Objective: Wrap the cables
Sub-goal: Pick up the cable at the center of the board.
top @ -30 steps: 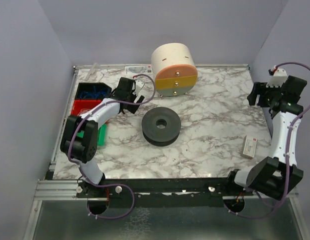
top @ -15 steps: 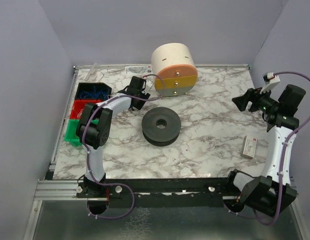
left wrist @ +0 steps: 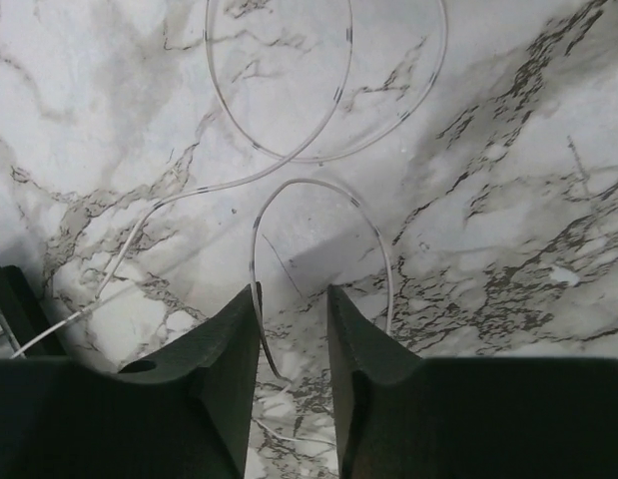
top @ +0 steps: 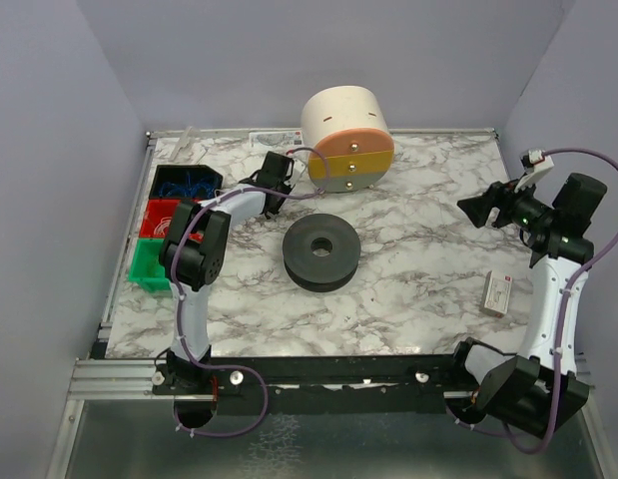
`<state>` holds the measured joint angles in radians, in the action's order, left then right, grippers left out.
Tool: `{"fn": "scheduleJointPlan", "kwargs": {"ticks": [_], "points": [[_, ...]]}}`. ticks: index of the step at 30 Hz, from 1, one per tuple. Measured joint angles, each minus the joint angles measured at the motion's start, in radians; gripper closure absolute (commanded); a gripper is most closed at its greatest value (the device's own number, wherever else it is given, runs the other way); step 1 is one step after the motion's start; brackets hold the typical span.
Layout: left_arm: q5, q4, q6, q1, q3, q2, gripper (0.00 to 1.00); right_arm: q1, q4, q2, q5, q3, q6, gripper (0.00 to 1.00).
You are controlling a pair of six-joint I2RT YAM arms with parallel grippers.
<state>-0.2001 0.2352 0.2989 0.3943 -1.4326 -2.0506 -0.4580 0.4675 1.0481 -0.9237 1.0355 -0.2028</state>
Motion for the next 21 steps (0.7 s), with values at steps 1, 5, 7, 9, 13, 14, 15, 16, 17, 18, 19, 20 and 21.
{"fn": "scheduleJointPlan", "kwargs": {"ticks": [1,5,7,9,13,14,15,16,17,18,19,20,21], "points": [[-0.004,0.001,0.002,0.0,0.0,-0.006,0.89,0.0,-0.002,-0.004,-0.006,0.0,0.0,0.26],[-0.018,0.013,0.015,-0.001,0.0,-0.021,1.0,0.0,-0.003,-0.013,-0.029,0.0,-0.001,0.26],[-0.017,0.027,0.019,-0.002,0.0,-0.013,1.0,0.0,-0.003,-0.014,-0.043,0.0,-0.007,0.26],[-0.007,0.054,0.026,-0.002,0.0,0.014,1.0,0.0,-0.001,-0.014,-0.069,0.001,-0.024,0.25],[0.049,0.105,0.047,-0.004,0.0,0.185,1.0,0.01,0.013,-0.014,-0.132,0.015,-0.069,0.22],[0.068,0.106,0.051,-0.005,0.0,0.217,1.0,0.016,0.018,-0.014,-0.146,0.021,-0.079,0.21],[0.085,0.106,0.055,-0.005,-0.011,0.319,1.0,0.026,0.022,-0.014,-0.158,0.028,-0.088,0.21],[0.109,0.105,0.056,-0.005,-0.029,0.377,1.0,0.041,0.026,-0.014,-0.169,0.035,-0.098,0.2],[0.13,0.102,0.057,-0.005,-0.057,0.435,1.0,0.061,0.029,-0.014,-0.176,0.044,-0.107,0.19],[0.161,0.095,0.056,-0.005,-0.101,0.498,1.0,0.087,0.032,-0.012,-0.179,0.053,-0.116,0.18],[0.188,0.082,0.055,-0.004,-0.137,0.539,1.0,0.118,0.035,-0.01,-0.18,0.064,-0.127,0.17],[0.209,0.074,0.053,-0.004,-0.165,0.57,1.0,0.153,0.04,-0.007,-0.18,0.074,-0.138,0.17],[0.239,0.067,0.048,-0.003,-0.208,0.608,1.0,0.19,0.045,-0.002,-0.18,0.084,-0.15,0.15]]}}
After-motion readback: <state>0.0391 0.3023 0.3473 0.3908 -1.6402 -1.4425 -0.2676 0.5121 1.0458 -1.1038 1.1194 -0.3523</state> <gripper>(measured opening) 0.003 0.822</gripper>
